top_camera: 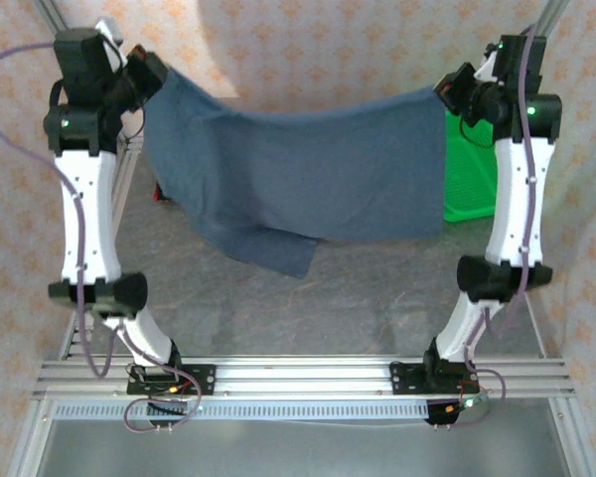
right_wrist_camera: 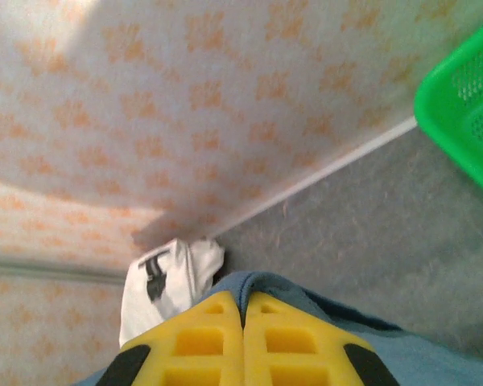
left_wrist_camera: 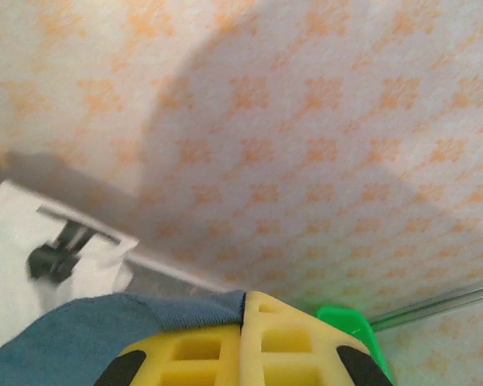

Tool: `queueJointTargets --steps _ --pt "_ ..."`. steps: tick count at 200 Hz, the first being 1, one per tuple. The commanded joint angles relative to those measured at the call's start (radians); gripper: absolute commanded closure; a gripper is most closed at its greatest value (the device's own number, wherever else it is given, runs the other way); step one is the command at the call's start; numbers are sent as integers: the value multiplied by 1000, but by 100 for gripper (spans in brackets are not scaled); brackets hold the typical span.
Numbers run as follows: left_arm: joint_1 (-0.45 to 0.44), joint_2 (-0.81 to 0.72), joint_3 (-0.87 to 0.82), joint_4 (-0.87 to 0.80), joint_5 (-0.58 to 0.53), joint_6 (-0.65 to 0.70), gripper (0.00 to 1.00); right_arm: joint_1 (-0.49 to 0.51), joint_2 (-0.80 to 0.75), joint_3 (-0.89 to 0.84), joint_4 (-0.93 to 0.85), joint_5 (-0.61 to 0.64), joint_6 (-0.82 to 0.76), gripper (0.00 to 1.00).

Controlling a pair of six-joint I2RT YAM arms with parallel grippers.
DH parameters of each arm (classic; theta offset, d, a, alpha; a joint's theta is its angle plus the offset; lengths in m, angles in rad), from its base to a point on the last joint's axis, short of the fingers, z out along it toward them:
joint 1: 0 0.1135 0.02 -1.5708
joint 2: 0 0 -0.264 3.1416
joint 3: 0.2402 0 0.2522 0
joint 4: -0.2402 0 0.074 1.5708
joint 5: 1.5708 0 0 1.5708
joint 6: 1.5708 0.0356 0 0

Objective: Fold and stack the t-shirts

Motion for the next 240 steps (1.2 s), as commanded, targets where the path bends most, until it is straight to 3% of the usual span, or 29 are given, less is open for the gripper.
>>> queueJointTargets --steps 1,18,52,74,127,156,199,240 --pt "-3 151 271 -9 66 -54 100 -69 96 146 24 -118 76 100" --pt "-3 251 396 75 97 -133 100 -104 120 122 189 -188 164 100" --pt "11 266 401 255 88 -207 100 -166 133 130 453 -274 343 100" --pt "45 253 401 296 98 -226 100 -200 121 146 507 -302 388 100" --pt "126 170 400 327 135 -227 100 -286 45 121 425 -366 331 100" --pt "128 83 380 212 129 -107 100 -297 -23 72 326 -390 227 100" --pt "128 -72 278 151 85 -5 100 -297 -190 -94 230 -432 132 100" --pt "128 -208 245 95 53 67 100 -297 -390 -257 213 -471 148 100"
